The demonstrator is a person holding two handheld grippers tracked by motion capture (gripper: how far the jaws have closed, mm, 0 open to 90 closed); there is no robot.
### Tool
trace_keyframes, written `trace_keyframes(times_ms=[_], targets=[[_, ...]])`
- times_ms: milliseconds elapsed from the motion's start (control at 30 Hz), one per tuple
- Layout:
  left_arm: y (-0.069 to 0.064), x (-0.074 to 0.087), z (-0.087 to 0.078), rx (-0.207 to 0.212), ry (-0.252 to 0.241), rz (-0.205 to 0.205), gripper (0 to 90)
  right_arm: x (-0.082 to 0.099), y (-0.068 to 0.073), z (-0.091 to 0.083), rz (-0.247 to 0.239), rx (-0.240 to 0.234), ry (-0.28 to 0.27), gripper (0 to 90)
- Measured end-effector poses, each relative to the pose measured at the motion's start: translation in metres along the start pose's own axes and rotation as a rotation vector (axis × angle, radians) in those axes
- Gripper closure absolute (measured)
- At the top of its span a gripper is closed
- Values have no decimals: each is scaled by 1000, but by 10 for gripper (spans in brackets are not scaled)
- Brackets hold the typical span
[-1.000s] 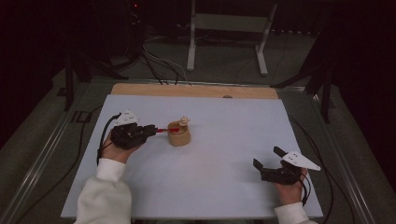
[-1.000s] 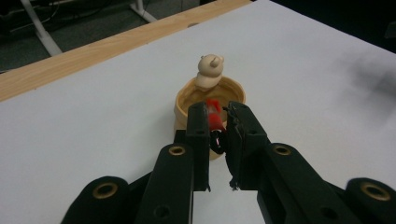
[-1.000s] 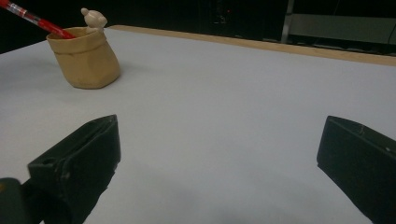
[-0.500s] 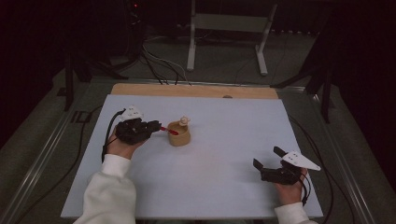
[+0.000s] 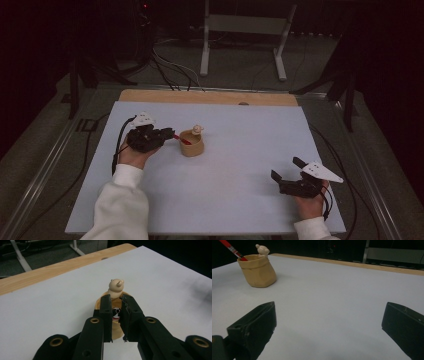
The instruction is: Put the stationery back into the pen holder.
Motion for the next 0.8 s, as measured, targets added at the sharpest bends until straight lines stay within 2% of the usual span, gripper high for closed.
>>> trace_keyframes(times_ms=[367, 800], targets=[[1, 4, 11, 4, 13, -14, 803, 0, 0, 0, -3, -1, 1, 0], [3, 3, 14, 4, -5, -26, 795, 0, 0, 0, -4, 0, 1, 0]])
Point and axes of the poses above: each handheld gripper's, and its own axes: z roughly forward along the jaws, x roughly out of its underside, y roughly to its left, the point moved 8 cm from there along z, roughly forward along the jaws, and after that the axes turned 8 degrees about -y, right-handed, at the moved point
